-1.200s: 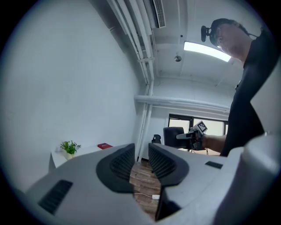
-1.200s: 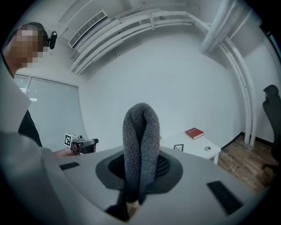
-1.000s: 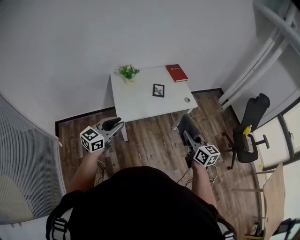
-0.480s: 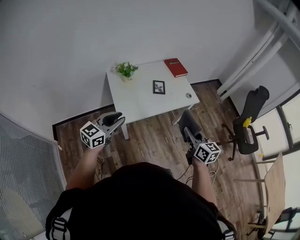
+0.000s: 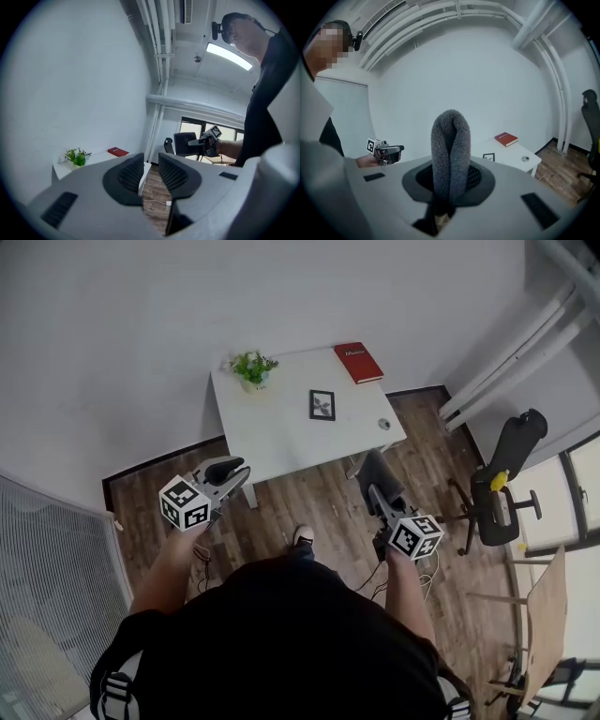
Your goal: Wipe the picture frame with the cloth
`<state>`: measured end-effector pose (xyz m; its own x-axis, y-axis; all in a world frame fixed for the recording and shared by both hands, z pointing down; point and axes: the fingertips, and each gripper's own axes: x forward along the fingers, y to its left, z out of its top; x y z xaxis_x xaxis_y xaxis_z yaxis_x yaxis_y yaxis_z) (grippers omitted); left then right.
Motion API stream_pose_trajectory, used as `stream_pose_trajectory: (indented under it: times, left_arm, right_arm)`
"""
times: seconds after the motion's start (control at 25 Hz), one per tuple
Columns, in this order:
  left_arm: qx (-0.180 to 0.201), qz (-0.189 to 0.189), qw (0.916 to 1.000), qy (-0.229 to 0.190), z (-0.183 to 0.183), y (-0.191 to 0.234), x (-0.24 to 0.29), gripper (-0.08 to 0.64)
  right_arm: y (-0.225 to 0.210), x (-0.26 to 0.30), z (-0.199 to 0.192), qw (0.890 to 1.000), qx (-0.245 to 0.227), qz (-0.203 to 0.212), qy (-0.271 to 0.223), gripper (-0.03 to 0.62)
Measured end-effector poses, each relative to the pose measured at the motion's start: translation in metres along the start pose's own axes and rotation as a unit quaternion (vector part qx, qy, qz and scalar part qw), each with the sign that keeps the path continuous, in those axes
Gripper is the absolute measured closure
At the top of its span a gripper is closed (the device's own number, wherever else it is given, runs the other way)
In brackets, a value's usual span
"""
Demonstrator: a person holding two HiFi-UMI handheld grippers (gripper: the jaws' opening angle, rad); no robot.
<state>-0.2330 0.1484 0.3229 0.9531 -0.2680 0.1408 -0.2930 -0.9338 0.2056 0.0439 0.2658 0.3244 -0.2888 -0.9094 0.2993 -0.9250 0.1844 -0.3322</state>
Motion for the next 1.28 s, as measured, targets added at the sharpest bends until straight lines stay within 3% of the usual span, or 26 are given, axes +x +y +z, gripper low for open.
stream_pose_trajectory:
  times: [0.8,1.28]
  left_arm:
    - [-0.017,0.024,0.9996,0.007,0.018,0.085,0.108,0.456]
    - [-0.029,0.051,0.9983,0.002,0.030,0.095,0.135,0.456]
  right_arm:
    - [-0.103,0.113,0.055,0.999,0.000,0.023,0.037,0.545]
    - [-0.144,0.137,0.070,0.998,-0.001,0.042,0.049,0.545]
